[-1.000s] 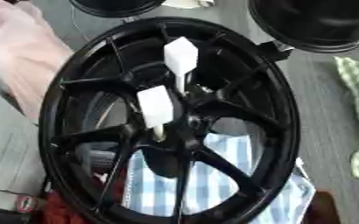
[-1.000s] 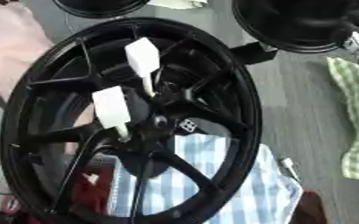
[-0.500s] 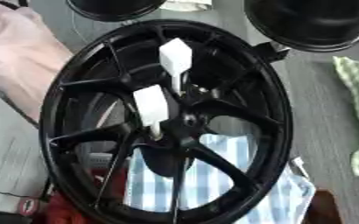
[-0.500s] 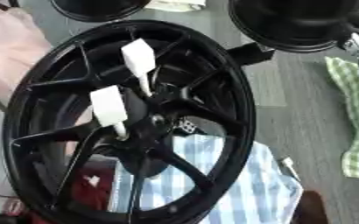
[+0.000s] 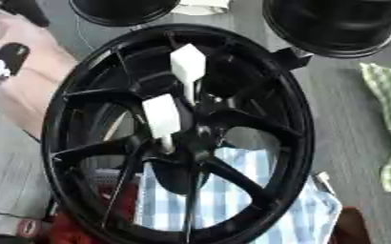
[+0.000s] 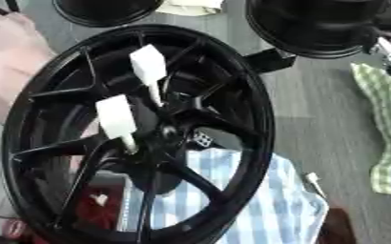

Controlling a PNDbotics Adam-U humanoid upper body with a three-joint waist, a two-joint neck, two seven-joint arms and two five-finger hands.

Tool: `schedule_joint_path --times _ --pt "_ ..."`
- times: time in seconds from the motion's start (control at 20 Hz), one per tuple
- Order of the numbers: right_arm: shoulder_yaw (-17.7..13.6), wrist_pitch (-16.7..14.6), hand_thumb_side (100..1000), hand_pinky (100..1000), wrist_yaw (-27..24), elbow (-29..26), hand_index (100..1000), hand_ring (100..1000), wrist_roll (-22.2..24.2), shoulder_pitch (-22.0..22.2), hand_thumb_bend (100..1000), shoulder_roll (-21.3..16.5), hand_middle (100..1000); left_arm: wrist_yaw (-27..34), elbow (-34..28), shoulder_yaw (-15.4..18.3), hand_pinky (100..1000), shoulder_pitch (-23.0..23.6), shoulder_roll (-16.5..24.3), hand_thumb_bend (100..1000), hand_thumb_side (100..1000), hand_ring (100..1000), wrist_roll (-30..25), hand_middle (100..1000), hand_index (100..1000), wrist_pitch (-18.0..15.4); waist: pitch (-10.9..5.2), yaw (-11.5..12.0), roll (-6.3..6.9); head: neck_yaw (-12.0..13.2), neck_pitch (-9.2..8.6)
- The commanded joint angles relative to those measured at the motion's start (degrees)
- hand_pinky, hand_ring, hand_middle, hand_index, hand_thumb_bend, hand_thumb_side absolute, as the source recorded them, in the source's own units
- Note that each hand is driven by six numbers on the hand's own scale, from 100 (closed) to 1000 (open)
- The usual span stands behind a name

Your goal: Pull the pin out of the wheel hub.

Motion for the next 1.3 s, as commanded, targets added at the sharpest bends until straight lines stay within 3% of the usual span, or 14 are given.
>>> schedule_joint_path --times 0.05,0.45,0.95,1.3 --pt "0.0 -0.2 222 879 0.3 -0.3 708 744 0.5 -0.6 358 -2.1 733 -0.9 1.2 -1.7 751 -4.1 1.2 100 622 757 -7.4 699 789 -1.9 -1.57 -0.3 0.05 -0.5 -0.66" --pt "0.3 -0.4 222 878 0.3 0.0 709 743 0.9 -0.6 357 -2.0 733 -0.7 11.1 -7.7 759 -16.0 -5.0 100 671 774 -18.0 721 808 -2.8 -1.97 -0.8 -0.14 1.4 -0.08" --pt "0.7 -0.2 223 879 0.4 0.2 709 744 1.5 -0.5 355 -2.0 734 -2.6 26.9 -15.0 786 -26.5 -14.2 100 680 822 -18.4 772 865 -5.0 -2.57 -0.9 -0.07 2.8 0.4" --pt "0.8 -0.1 225 879 0.3 0.3 709 743 1.8 -0.6 347 -1.7 734 -3.3 34.5 -17.3 814 -30.4 -20.0 224 596 853 -18.4 805 899 -4.6 -2.57 -1.5 0.06 3.4 -0.07"
